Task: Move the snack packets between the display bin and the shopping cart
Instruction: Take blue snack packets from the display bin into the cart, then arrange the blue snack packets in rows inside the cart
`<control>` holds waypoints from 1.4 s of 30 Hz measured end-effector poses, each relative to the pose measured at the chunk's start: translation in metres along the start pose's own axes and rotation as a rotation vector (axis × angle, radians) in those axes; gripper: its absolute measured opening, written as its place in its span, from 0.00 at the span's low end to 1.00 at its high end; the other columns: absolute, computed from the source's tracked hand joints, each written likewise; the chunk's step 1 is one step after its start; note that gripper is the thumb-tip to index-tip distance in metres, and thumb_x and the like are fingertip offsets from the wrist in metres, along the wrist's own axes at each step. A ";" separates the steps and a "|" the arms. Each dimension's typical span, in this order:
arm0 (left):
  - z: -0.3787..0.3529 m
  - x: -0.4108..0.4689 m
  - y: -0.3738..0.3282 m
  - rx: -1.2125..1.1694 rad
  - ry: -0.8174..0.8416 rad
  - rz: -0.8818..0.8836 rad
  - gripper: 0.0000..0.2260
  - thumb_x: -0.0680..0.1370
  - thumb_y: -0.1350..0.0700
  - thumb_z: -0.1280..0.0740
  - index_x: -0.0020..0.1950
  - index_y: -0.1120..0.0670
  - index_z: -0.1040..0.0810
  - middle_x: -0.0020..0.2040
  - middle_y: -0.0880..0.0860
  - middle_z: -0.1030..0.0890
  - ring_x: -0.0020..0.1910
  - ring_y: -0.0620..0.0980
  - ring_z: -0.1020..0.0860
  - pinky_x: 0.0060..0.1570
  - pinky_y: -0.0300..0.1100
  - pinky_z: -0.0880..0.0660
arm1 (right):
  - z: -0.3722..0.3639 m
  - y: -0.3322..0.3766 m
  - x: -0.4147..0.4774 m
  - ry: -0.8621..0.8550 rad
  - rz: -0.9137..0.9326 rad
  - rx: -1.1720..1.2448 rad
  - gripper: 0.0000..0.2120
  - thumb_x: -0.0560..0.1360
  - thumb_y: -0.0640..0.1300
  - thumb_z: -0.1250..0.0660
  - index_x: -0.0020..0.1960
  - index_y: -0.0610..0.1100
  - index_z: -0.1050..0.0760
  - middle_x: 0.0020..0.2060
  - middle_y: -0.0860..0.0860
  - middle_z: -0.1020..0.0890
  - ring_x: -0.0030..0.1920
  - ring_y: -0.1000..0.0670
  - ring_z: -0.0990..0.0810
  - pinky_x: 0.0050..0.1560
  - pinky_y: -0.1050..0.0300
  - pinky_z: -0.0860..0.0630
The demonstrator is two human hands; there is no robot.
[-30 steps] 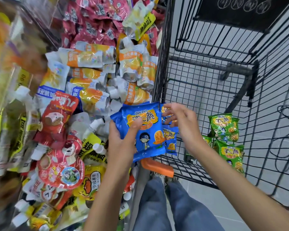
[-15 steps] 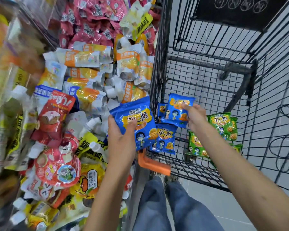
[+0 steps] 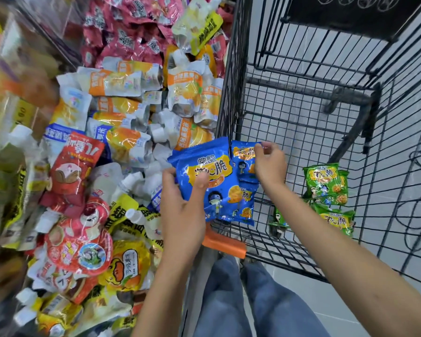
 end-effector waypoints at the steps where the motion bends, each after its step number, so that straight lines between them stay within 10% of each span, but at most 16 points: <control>1: -0.003 -0.001 -0.001 0.016 0.009 -0.017 0.08 0.74 0.46 0.32 0.49 0.47 0.28 0.44 0.48 0.17 0.47 0.52 0.18 0.52 0.60 0.23 | 0.007 0.009 -0.013 0.041 0.026 0.184 0.09 0.79 0.47 0.40 0.51 0.44 0.24 0.43 0.50 0.21 0.44 0.50 0.23 0.46 0.56 0.27; 4: -0.012 0.001 0.001 0.040 0.022 -0.043 0.09 0.72 0.47 0.33 0.49 0.48 0.28 0.45 0.50 0.17 0.47 0.53 0.18 0.51 0.60 0.24 | 0.027 0.032 -0.055 0.362 0.072 0.499 0.10 0.79 0.48 0.42 0.46 0.49 0.23 0.40 0.52 0.20 0.36 0.57 0.22 0.38 0.66 0.26; 8: -0.023 0.003 0.009 0.232 -0.004 -0.171 0.16 0.73 0.46 0.35 0.54 0.54 0.26 0.52 0.53 0.23 0.51 0.50 0.23 0.53 0.52 0.25 | 0.041 0.031 -0.080 0.521 0.034 0.497 0.23 0.74 0.41 0.33 0.67 0.37 0.32 0.64 0.40 0.26 0.64 0.47 0.26 0.65 0.48 0.29; 12: -0.025 -0.002 0.024 0.283 -0.018 -0.264 0.16 0.78 0.55 0.36 0.65 0.52 0.33 0.57 0.42 0.28 0.53 0.35 0.26 0.54 0.29 0.30 | 0.059 0.012 -0.065 0.338 -0.068 0.694 0.08 0.75 0.36 0.35 0.53 0.41 0.25 0.46 0.48 0.16 0.45 0.51 0.16 0.39 0.59 0.21; 15: -0.027 -0.007 0.036 0.489 -0.009 -0.365 0.21 0.79 0.59 0.37 0.71 0.58 0.35 0.63 0.51 0.27 0.60 0.43 0.30 0.61 0.27 0.38 | 0.058 -0.018 -0.052 0.250 -0.200 0.592 0.05 0.75 0.34 0.36 0.45 0.43 0.26 0.39 0.50 0.18 0.31 0.59 0.19 0.26 0.66 0.26; 21: -0.035 -0.008 0.043 0.799 -0.054 -0.473 0.27 0.74 0.58 0.32 0.70 0.63 0.35 0.63 0.60 0.25 0.59 0.57 0.24 0.51 0.46 0.25 | 0.008 -0.061 -0.052 0.434 -0.439 0.293 0.11 0.71 0.34 0.30 0.52 0.40 0.25 0.47 0.43 0.18 0.37 0.52 0.19 0.31 0.59 0.22; 31: -0.031 -0.008 0.041 0.762 0.015 -0.437 0.27 0.75 0.59 0.33 0.72 0.63 0.37 0.66 0.60 0.28 0.63 0.57 0.26 0.55 0.44 0.27 | -0.004 -0.055 -0.056 0.197 -0.113 -0.442 0.25 0.67 0.57 0.27 0.56 0.44 0.29 0.47 0.46 0.19 0.50 0.43 0.21 0.43 0.53 0.26; 36: -0.013 -0.021 0.023 0.704 0.111 -0.408 0.26 0.78 0.58 0.37 0.75 0.60 0.40 0.74 0.56 0.36 0.73 0.50 0.38 0.65 0.22 0.53 | 0.028 -0.038 -0.082 0.267 -0.049 -0.410 0.20 0.75 0.53 0.34 0.60 0.42 0.28 0.51 0.46 0.19 0.49 0.46 0.22 0.43 0.59 0.31; 42: 0.028 -0.070 0.005 0.772 0.232 -0.408 0.17 0.77 0.58 0.35 0.66 0.60 0.28 0.64 0.58 0.24 0.64 0.57 0.28 0.64 0.46 0.36 | 0.096 -0.008 -0.145 0.268 0.298 -0.347 0.20 0.76 0.48 0.36 0.66 0.41 0.30 0.61 0.45 0.23 0.60 0.44 0.24 0.59 0.54 0.30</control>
Point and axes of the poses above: each hand's wrist, its own x-axis towards the middle knuckle, its own z-axis out of the back of the hand, y = z × x, the point moved 1 cm from there along x, towards the middle knuckle
